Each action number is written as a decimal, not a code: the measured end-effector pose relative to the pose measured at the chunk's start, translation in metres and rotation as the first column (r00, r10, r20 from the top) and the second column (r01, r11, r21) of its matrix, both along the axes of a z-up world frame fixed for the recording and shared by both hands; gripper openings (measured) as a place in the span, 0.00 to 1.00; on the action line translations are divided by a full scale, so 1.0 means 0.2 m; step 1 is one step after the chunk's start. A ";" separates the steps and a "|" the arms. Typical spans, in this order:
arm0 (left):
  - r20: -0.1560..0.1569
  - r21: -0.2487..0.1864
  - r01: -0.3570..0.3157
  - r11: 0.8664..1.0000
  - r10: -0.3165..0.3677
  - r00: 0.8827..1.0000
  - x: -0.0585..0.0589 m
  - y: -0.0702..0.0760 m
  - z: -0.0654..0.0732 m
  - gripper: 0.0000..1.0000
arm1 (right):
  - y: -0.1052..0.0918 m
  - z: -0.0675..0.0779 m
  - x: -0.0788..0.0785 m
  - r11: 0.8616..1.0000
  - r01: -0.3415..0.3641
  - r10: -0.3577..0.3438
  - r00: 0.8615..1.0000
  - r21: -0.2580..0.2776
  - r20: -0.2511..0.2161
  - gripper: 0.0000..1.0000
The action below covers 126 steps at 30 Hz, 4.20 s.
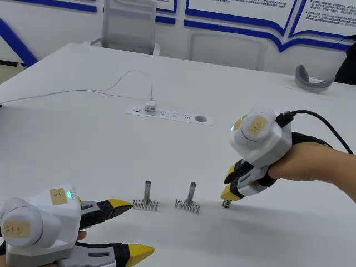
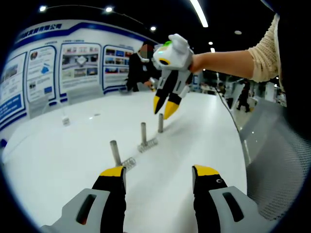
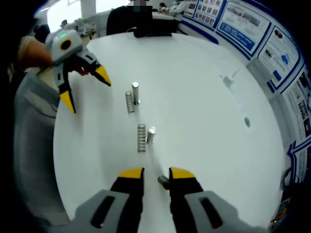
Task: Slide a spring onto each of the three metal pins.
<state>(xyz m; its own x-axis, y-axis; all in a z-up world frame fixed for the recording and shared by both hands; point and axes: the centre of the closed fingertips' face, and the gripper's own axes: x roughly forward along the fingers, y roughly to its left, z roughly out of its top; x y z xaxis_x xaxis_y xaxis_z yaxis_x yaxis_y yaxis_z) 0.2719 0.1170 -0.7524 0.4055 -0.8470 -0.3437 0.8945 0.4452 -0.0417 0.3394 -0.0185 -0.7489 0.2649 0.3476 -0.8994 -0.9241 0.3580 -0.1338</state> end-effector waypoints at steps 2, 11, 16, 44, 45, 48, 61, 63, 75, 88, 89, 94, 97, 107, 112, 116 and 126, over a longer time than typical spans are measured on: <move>0.002 0.001 0.000 1.000 0.000 1.000 0.00 0.00 0.00 0.56 | 0.04 -0.01 -0.01 1.000 -0.004 0.004 1.000 0.012 -0.007 0.21; 0.006 0.001 -0.009 1.000 0.009 1.000 0.01 0.02 0.01 0.55 | 0.14 -0.09 -0.03 0.999 -0.028 0.029 0.999 0.027 -0.032 0.18; 0.005 0.000 -0.010 1.000 0.010 1.000 0.01 0.02 0.01 0.55 | 0.16 -0.14 -0.03 0.999 -0.025 0.027 0.998 0.037 -0.052 0.17; -0.006 0.008 -0.006 1.000 0.006 1.000 0.01 0.01 0.00 0.55 | 0.20 -0.30 -0.02 0.999 -0.039 0.040 0.995 0.014 -0.095 0.12; -0.006 0.007 -0.006 1.000 0.007 1.000 0.01 0.01 0.00 0.55 | 0.20 -0.30 -0.02 0.999 -0.036 0.037 0.995 0.015 -0.095 0.12; -0.006 0.009 -0.006 1.000 0.006 1.000 0.01 0.01 0.00 0.55 | 0.20 -0.30 -0.02 0.999 -0.039 0.040 0.994 0.015 -0.097 0.12; 0.009 0.014 0.019 1.000 -0.019 1.000 0.01 -0.04 0.03 0.54 | 0.21 -0.23 -0.12 0.997 -0.078 0.079 0.992 0.018 -0.098 0.11; 0.013 0.016 0.027 1.000 -0.027 1.000 0.01 -0.06 0.03 0.54 | 0.21 -0.20 -0.14 0.996 -0.091 0.093 0.991 0.023 -0.096 0.11; 0.035 0.029 0.086 0.996 -0.087 0.996 -0.01 -0.15 0.05 0.52 | 0.24 -0.07 -0.27 0.986 -0.162 0.165 0.983 0.040 -0.078 0.11; 0.074 0.058 0.155 0.986 -0.159 0.984 -0.05 -0.23 0.05 0.42 | 0.33 0.01 -0.38 0.969 -0.234 0.239 0.968 0.075 -0.077 0.11; 0.079 0.061 0.159 0.985 -0.164 0.983 -0.05 -0.23 0.05 0.40 | 0.34 0.02 -0.39 0.968 -0.238 0.244 0.967 0.075 -0.077 0.11; 0.106 0.078 0.183 0.980 -0.191 0.976 -0.07 -0.25 0.05 0.30 | 0.35 0.03 -0.40 0.964 -0.255 0.260 0.962 0.073 -0.077 0.11; 0.118 0.084 0.193 0.978 -0.202 0.972 -0.07 -0.25 0.06 0.25 | 0.36 0.03 -0.41 0.963 -0.260 0.266 0.961 0.070 -0.080 0.11; 0.147 0.108 0.207 0.972 -0.221 0.964 -0.08 -0.26 0.05 0.12 | 0.37 0.05 -0.44 0.958 -0.280 0.285 0.955 0.063 -0.081 0.11; 0.147 0.109 0.209 0.972 -0.224 0.964 -0.08 -0.27 0.05 0.12 | 0.39 0.08 -0.45 0.954 -0.293 0.297 0.952 0.057 -0.071 0.11; 0.143 0.109 0.208 0.972 -0.222 0.965 -0.08 -0.26 0.05 0.12 | 0.41 0.11 -0.45 0.951 -0.303 0.306 0.950 0.063 -0.056 0.11; 0.139 0.106 0.210 0.972 -0.223 0.965 -0.09 -0.27 0.05 0.11 | 0.48 0.17 -0.46 0.942 -0.325 0.328 0.944 0.086 -0.025 0.11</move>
<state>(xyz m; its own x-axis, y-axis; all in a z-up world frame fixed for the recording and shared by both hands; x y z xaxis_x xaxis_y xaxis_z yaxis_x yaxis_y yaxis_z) 0.2538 0.0628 -0.7433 0.2681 -0.8887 -0.3720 0.9630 0.2358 0.1305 0.2482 0.0772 -0.7152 0.0907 0.4798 -0.8727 -0.9959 0.0437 -0.0795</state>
